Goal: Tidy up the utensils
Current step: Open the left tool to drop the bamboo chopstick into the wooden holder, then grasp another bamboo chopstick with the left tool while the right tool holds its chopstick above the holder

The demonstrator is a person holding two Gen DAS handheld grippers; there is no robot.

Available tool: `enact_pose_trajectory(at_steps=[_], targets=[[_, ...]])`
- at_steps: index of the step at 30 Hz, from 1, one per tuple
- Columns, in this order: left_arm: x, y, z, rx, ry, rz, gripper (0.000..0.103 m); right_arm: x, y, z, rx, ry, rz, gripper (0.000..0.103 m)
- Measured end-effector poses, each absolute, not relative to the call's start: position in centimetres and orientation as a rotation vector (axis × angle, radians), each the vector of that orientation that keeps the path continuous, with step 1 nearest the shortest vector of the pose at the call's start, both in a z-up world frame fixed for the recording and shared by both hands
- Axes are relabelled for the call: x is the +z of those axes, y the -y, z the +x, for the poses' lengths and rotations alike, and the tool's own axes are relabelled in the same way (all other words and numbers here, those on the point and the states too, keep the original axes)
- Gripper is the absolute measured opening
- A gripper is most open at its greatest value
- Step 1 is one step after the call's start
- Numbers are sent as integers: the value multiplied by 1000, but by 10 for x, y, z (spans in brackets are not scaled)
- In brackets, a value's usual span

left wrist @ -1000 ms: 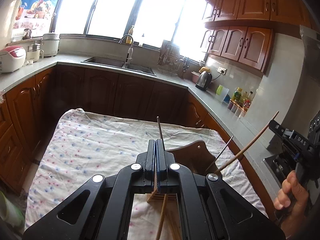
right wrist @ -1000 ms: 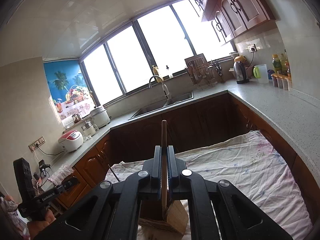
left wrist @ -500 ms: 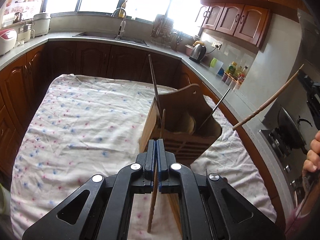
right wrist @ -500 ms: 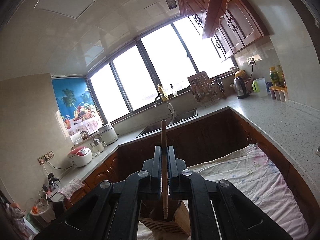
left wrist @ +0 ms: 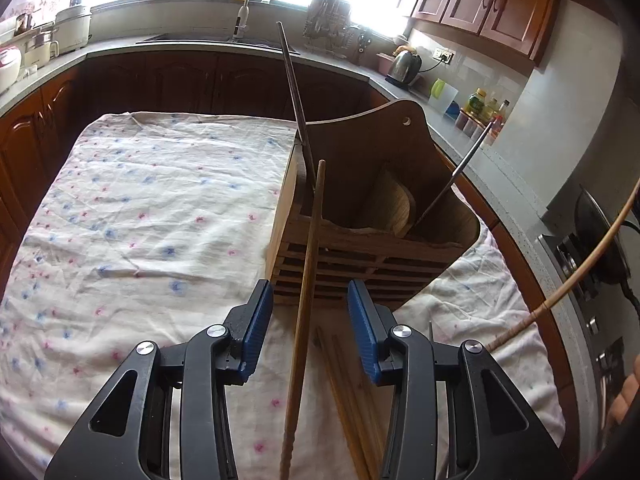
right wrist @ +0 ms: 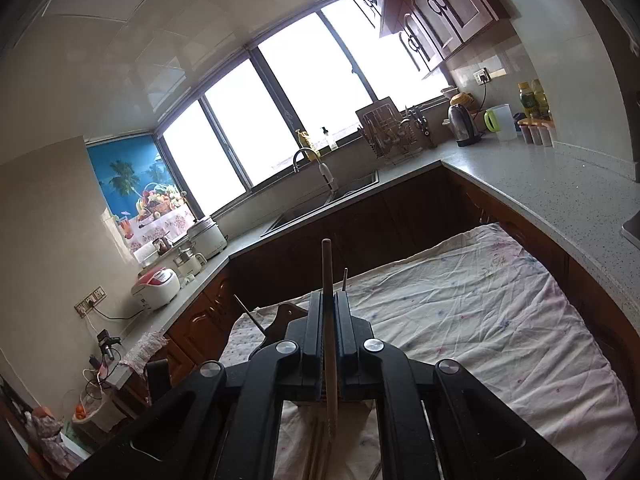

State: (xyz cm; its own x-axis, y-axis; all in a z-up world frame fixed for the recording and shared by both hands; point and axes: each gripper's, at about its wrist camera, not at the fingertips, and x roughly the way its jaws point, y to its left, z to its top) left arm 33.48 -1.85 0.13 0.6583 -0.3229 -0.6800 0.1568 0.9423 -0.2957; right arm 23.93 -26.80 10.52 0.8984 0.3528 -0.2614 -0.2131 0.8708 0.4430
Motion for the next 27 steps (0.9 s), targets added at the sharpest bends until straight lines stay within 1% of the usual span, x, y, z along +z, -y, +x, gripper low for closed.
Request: enact_pose_trajectory(at_steps=[3,7,11,15,20,22,23,24,25,27], targets=[[-3,23,343,-286,-856,-208,6,103,265,238,305,-355,412,5],[9,22,318,-310,-862,-177,6,104,264,231,314,-353,412,5],[11,10,283,-332,-929,-200,6,108,267,222,319,-344,416,5],[-14,5,259,-322,-1012,-198,6,102,265,217,331,-359,429,5],[-60,1,262,-256,-1113,-186,6,89,256,212,349,-397,439,5],[-70,0,265,-231,-1135,-172,6,86,253,209,352,-406,435,5],[-73,-1,266,-215,-1139,-162,9,86,251,208,353,-409,434,5],[-74,-1,268,-201,-1141,-156,16,85,251,206,353,-410,430,5],[-74,-2,270,-192,-1137,-155,26,85,250,205,352,-411,427,5],[-71,-2,274,-172,-1116,-142,34,85,250,203,351,-412,426,5]])
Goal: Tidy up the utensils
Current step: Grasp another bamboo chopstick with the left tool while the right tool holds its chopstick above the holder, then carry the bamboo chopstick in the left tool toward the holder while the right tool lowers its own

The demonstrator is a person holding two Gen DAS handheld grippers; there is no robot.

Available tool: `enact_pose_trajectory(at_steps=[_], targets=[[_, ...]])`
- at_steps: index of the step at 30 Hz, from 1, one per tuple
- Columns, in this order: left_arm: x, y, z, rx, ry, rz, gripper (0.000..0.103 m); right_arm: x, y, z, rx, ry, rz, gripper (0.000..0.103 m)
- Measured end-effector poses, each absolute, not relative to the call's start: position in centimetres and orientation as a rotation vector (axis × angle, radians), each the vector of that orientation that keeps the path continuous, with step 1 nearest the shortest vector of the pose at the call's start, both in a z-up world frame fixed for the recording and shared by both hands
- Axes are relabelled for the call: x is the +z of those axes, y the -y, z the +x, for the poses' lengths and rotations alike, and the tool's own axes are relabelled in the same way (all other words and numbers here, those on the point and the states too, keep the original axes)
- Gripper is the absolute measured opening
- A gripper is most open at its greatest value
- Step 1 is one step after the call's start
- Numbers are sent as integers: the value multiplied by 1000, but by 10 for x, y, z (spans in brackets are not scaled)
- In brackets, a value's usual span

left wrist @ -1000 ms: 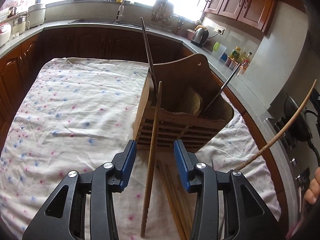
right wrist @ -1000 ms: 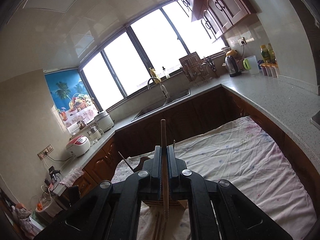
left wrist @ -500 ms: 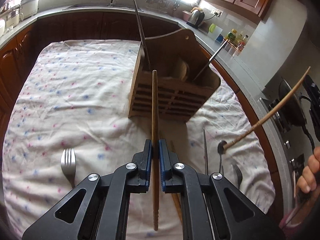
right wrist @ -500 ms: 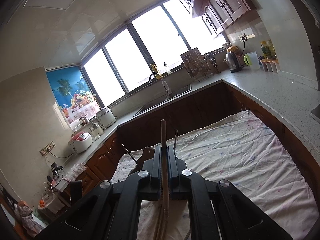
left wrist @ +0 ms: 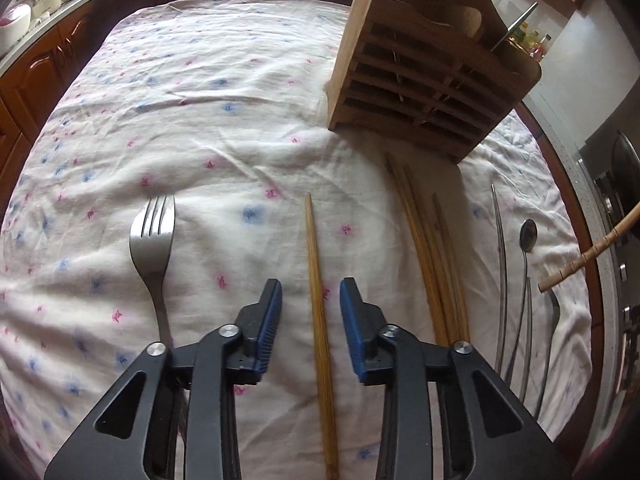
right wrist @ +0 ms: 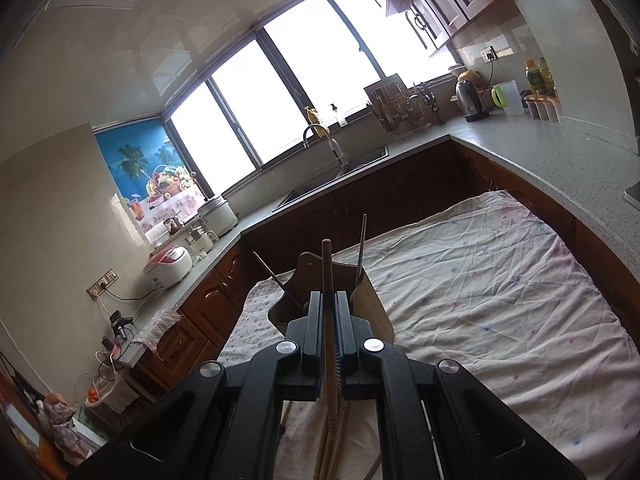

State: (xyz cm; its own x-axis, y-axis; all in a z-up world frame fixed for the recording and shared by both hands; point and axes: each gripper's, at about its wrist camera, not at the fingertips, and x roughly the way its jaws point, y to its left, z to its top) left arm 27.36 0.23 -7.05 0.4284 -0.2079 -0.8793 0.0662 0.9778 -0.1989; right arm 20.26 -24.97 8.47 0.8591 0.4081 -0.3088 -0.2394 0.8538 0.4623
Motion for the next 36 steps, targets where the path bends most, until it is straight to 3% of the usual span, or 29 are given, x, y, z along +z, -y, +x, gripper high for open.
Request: enact_pose_trajectory(at_steps=[5,8,10,17,36], targets=[[-71,8,290,-169,-1113,-85,35,85,251,203,345,-414,426,5],[-76,22,295,-165,-1099,-7,22,84,250,204,344,-418,426,5],[-77,31,295,-161,-1082,54,6,82,250,205,343,-424,427,5],[-53,17,280,-224,-1026,-39,5,78,244,207,348,-435,420,5],[89,-36,238,-291,-649,-275,5,106,231,212,369,-373,386,5]])
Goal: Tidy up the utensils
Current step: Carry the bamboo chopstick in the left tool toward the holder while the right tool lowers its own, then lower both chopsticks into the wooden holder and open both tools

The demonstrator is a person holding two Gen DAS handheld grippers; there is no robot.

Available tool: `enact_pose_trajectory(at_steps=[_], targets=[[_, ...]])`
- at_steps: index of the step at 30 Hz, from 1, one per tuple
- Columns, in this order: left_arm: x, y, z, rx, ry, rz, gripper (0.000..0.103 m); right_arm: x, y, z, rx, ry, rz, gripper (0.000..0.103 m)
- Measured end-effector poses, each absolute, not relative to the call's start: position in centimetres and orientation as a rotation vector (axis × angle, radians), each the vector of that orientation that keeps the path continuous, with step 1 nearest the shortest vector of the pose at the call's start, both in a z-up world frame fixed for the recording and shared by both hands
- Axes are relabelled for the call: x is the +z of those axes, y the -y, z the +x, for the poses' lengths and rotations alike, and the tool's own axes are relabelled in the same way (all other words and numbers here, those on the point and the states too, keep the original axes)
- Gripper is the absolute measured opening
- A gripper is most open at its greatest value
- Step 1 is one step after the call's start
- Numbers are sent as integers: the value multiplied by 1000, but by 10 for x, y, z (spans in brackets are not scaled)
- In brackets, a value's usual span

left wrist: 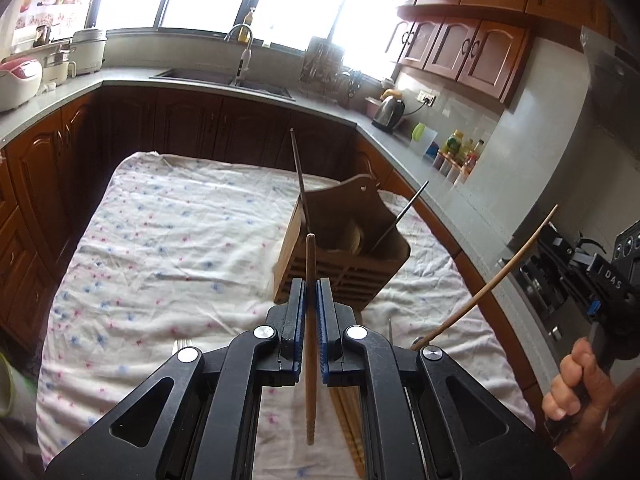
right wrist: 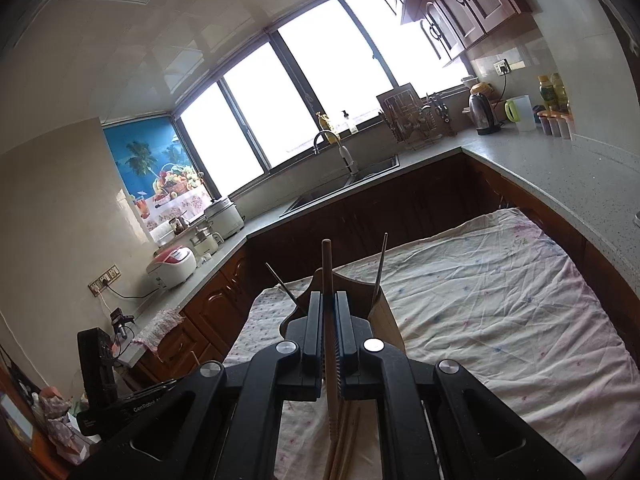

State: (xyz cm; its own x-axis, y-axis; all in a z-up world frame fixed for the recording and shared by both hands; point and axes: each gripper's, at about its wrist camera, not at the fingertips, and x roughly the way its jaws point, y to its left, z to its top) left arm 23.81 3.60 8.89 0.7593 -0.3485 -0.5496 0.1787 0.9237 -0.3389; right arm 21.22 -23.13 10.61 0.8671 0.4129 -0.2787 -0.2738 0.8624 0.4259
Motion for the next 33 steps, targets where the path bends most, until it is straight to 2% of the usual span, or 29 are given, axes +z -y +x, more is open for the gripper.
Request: enact_pose_trajectory(at_steps=[20,26,33], targets=[[186,-49,296,-272,-358,-322,5,155,229,261,333,-241,342,5],[188,-43,326,-241,-308,-338,5,158,226,284,302,-218,304,5],[154,-29,350,-204,-286,-348,5,129,223,312,275,-259,294,5]])
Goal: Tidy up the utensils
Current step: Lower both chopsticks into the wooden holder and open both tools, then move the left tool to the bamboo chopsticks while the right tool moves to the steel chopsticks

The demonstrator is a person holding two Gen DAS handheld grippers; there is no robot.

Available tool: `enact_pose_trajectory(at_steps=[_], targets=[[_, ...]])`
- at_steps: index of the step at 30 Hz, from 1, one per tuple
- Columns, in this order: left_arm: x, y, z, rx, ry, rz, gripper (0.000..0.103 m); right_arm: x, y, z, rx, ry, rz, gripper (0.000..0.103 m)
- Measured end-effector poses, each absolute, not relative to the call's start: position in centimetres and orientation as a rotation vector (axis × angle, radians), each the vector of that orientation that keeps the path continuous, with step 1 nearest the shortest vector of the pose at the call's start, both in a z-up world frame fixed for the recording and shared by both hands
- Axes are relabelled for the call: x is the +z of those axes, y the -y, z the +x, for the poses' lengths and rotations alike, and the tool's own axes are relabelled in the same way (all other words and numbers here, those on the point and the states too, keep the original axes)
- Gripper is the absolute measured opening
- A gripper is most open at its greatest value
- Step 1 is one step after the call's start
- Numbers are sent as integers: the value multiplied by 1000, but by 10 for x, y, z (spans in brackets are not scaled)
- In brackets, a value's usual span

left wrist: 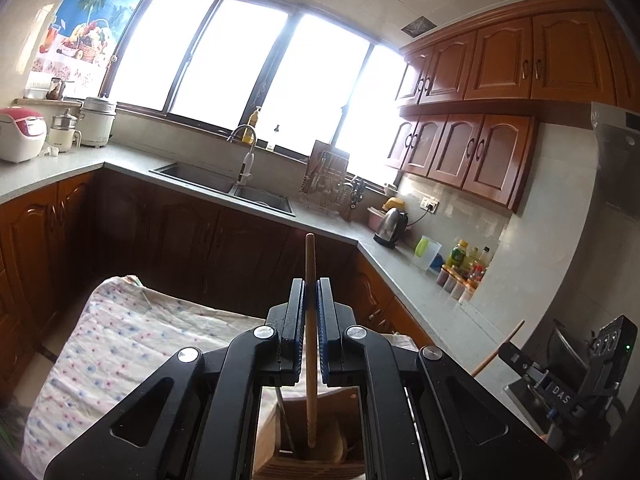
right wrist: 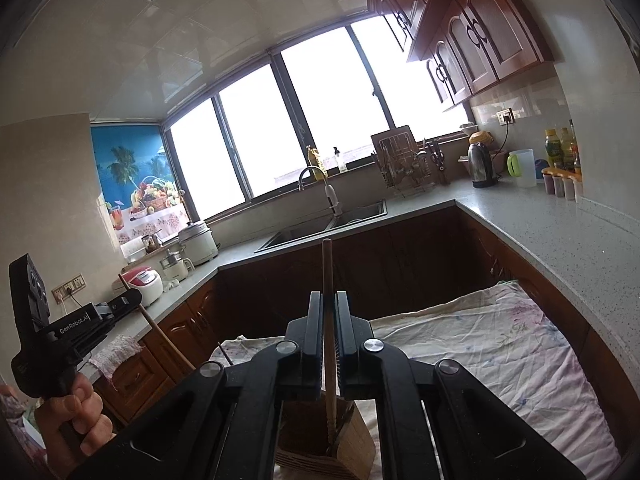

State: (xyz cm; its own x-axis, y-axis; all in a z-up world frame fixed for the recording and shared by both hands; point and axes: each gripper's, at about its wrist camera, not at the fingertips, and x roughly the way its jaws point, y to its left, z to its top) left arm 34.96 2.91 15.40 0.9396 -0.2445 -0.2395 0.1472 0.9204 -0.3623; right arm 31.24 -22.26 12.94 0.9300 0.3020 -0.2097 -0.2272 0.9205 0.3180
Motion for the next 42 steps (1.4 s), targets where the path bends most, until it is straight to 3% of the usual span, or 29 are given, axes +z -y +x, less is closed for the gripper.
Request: enact_pose_trajectory(at_steps=[14,23,24,26,27,28,30,32,33,36,37,42], targets=[[74,-12,378,-190,-461,-327,5,63,210,346,280,-420,345,5],[76,-12,379,-201,-470,-316,5,63,210,350,281,-436,352,5],[76,-13,380,-203,-477,-318,5,63,210,350,282,-438,354,9],[76,-14,382,-215,-494,-327,10,64,211,350,285,-440,361,11],[77,-15,381,-219,-497,-330,18,64,212,350,288,-443,363,13],[77,-16,379,-214,-498,-329,32,65,211,349,291,-443,366,15],[78,-18,373,-198,-492,-335,48,67,214,344,290,-433,374,44],[77,-22,366,-188,-493,-341,54,69,219,337,290,-413,388,55],[77,-24,362,-176,-498,-342,64,70,222,333,289,-403,395,58],[72,-33,347,-148,-502,-352,73,72,230,321,292,-384,417,86],[70,-36,342,-134,-515,-355,78,72,233,316,288,-379,421,88],[55,-44,312,-104,-576,-366,79,67,240,289,279,-381,423,96]])
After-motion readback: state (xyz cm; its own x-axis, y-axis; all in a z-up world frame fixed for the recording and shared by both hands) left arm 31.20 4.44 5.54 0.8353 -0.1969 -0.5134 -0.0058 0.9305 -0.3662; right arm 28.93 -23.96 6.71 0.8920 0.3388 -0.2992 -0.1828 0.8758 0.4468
